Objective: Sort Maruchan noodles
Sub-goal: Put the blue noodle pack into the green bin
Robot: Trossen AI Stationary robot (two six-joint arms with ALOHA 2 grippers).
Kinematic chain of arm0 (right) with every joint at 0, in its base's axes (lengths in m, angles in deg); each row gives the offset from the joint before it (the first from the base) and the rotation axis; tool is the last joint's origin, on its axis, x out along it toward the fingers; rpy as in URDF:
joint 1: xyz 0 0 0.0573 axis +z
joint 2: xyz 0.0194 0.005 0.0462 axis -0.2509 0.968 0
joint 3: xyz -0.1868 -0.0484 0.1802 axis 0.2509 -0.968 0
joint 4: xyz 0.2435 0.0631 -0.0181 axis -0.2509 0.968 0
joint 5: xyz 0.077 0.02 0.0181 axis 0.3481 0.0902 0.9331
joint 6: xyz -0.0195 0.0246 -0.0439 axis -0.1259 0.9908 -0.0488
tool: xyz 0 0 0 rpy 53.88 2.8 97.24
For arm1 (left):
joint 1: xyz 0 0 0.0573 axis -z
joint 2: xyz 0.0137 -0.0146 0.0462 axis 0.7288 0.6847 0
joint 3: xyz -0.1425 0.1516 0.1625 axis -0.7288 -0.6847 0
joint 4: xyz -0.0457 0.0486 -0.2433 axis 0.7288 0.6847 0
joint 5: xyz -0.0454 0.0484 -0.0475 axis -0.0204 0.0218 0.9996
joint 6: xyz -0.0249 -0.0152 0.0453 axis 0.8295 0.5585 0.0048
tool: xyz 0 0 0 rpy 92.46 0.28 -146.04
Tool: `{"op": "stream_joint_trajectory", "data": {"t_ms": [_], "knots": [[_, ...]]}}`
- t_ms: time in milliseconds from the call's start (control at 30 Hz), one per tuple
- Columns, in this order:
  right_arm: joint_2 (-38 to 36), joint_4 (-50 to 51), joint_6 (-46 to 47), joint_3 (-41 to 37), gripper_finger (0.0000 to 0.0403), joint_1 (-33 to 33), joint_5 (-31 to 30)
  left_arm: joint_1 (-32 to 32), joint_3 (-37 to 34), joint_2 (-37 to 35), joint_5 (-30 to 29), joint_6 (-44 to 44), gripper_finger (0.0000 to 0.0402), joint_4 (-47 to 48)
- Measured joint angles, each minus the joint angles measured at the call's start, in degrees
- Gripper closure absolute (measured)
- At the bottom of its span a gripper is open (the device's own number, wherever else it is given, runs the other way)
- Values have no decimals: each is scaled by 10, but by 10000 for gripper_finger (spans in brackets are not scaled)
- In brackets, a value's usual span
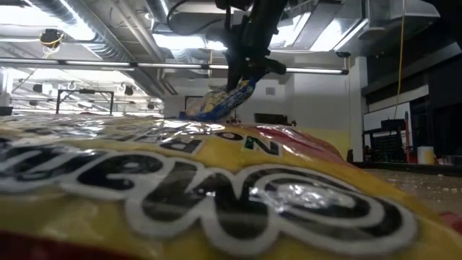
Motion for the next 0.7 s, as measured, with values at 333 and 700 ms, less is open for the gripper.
{"op": "stream_joint_trajectory", "data": {"t_ms": [333,700], "knots": [[0,-155,7,-108,306,-15,89,0,0,0,1,4,255,2],[-2,-157,-7,-153,262,-34,66,0,0,0,-1,6,255,-2]]}}
